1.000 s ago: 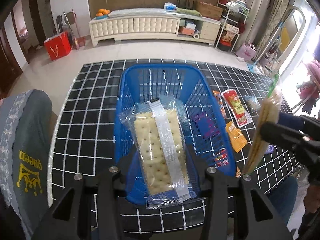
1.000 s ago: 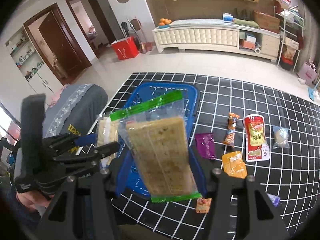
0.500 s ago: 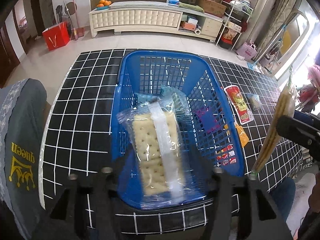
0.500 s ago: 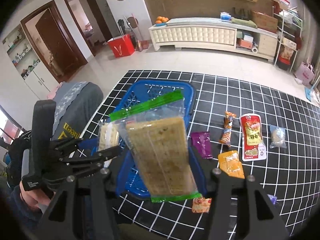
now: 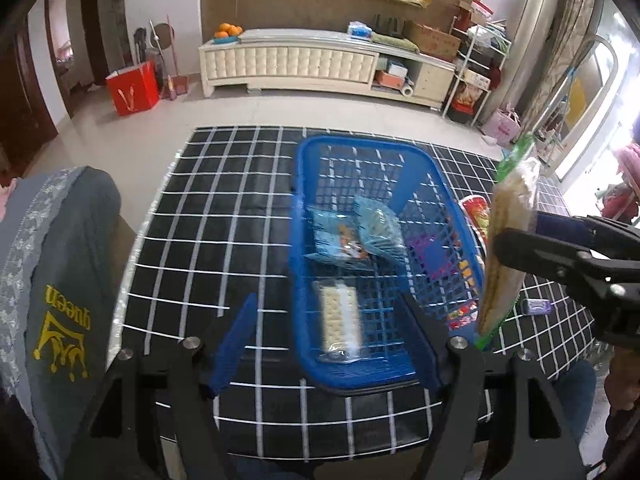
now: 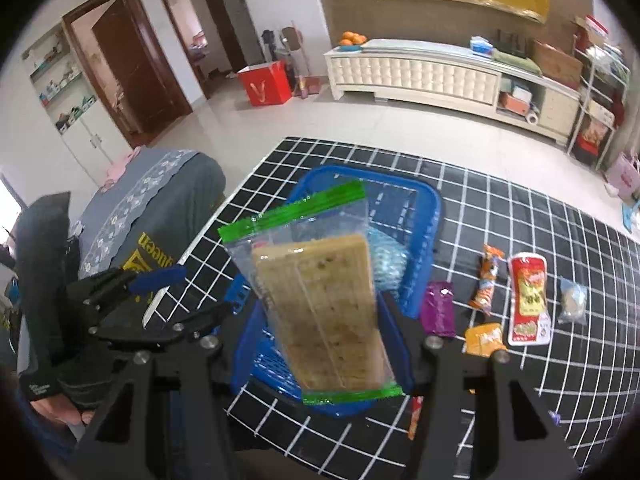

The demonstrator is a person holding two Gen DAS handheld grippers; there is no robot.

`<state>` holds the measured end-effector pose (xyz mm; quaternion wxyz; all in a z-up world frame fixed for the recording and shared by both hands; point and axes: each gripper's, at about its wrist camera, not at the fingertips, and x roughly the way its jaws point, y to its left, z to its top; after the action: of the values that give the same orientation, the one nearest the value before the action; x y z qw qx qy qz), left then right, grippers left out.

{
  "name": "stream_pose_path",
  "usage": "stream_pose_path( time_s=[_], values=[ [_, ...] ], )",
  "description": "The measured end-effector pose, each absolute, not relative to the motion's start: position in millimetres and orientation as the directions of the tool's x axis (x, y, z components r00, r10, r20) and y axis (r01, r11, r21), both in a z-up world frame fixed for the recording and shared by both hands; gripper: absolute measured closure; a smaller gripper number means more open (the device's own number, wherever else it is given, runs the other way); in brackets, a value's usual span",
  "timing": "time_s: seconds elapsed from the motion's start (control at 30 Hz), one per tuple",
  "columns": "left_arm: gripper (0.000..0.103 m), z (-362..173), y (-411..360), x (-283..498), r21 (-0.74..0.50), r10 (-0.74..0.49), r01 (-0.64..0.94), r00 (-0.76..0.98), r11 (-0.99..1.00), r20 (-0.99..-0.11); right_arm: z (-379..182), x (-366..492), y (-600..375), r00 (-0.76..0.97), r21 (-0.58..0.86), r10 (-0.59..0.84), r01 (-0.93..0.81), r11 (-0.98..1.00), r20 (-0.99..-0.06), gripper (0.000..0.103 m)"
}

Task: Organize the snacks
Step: 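Lower the green-edged cracker pack into the basket and open the right gripper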

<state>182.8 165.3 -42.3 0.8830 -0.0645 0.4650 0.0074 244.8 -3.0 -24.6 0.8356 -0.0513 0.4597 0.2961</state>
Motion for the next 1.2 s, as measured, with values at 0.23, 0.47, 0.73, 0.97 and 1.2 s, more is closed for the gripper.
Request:
stream_pose_path(
  time_s=[0.23,0.47,0.73,0.97,1.2],
  values=[
    [0.034,-47.1,186.9,177.1,-0.139,-0.058,-0.099,0.573,0.985,-0.818,-45.6,253.3,25.7,0.39,0.132,0.4,-0.559,0.819,-0.829,0.043],
    [0.034,-60.5,193.9,183.4,-0.142,-0.071,-0.084,0.561,0.986,-0.825,-76.8,262.2,39.5,0.368,0.053,0.312,-0.569,0.821,-0.876,0.043],
    [0.034,-77.0,203.8,190.9,-0.207,-0.121,-0.1,0.54,0.973,-0.833,-101.1,255.1,57.4,0.317,-0.023,0.232,-0.633,0.773,-0.919,0.043],
    [0.034,-79.0,202.1,188.5,-0.207,-0.12,-0.106,0.53,0.973,-0.839,-103.0,254.5,49.2,0.296,-0.018,0.218,-0.631,0.776,-0.93,0.033],
    [0.034,-69.0,186.5,181.1,-0.211,-0.128,-0.089,0.554,0.973,-0.823,-63.7,238.5,21.8,0.41,-0.021,0.292,-0.609,0.793,-0.864,0.011]
  ],
)
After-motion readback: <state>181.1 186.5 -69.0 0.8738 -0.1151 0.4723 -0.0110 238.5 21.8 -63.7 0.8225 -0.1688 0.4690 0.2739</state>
